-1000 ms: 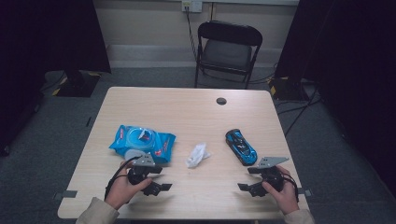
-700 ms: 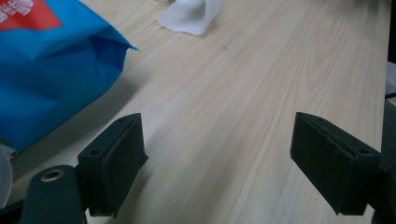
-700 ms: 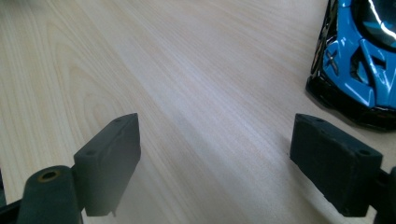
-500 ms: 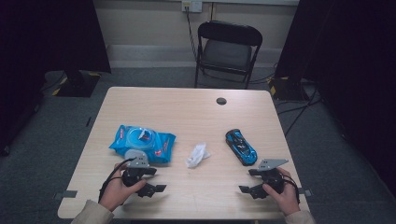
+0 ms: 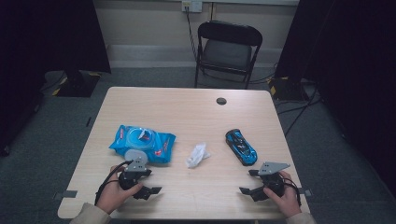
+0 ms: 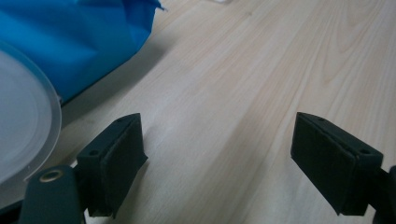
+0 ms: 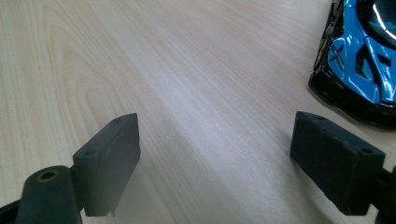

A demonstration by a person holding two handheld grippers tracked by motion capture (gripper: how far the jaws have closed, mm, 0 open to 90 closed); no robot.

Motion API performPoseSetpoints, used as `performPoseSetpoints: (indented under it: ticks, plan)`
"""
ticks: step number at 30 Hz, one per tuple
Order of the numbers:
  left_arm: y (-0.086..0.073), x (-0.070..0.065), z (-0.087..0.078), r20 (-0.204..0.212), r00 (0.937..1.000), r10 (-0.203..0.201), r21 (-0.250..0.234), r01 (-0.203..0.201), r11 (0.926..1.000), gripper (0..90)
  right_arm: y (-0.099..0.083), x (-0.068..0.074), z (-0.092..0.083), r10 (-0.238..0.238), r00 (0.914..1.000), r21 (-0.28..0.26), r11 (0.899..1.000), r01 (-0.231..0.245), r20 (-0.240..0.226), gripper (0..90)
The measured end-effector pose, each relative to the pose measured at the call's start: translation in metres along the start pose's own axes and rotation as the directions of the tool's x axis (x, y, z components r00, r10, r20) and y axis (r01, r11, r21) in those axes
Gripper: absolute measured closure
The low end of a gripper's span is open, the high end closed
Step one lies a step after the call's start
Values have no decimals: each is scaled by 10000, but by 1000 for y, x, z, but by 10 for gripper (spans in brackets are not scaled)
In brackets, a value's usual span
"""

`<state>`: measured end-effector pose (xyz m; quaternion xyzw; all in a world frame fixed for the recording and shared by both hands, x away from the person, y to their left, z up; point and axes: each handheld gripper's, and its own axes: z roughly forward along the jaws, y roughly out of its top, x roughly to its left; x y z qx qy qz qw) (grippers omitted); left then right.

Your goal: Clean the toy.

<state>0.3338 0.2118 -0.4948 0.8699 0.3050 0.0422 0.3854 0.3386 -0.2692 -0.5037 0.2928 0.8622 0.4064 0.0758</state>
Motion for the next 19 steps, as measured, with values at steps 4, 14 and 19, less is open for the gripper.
performPoseSetpoints:
  ticks: [4, 14, 19]
  plan:
    - [-1, 1, 1, -156, 9996, 219, 17, -219, 9998, 169, -1, 0, 0, -63, 10000, 14, 10000, 63, 26, 152]
    - [-2, -2, 3, -371, 9964, 762, 37, -761, 9971, 161, -1, 6, 1, -795, 9962, 268, 9965, 786, 353, 151]
    - [-2, -3, 4, -411, 9954, 861, 131, -856, 9962, 159, -1, 6, 1, -898, 9953, 290, 9956, 888, 352, 148]
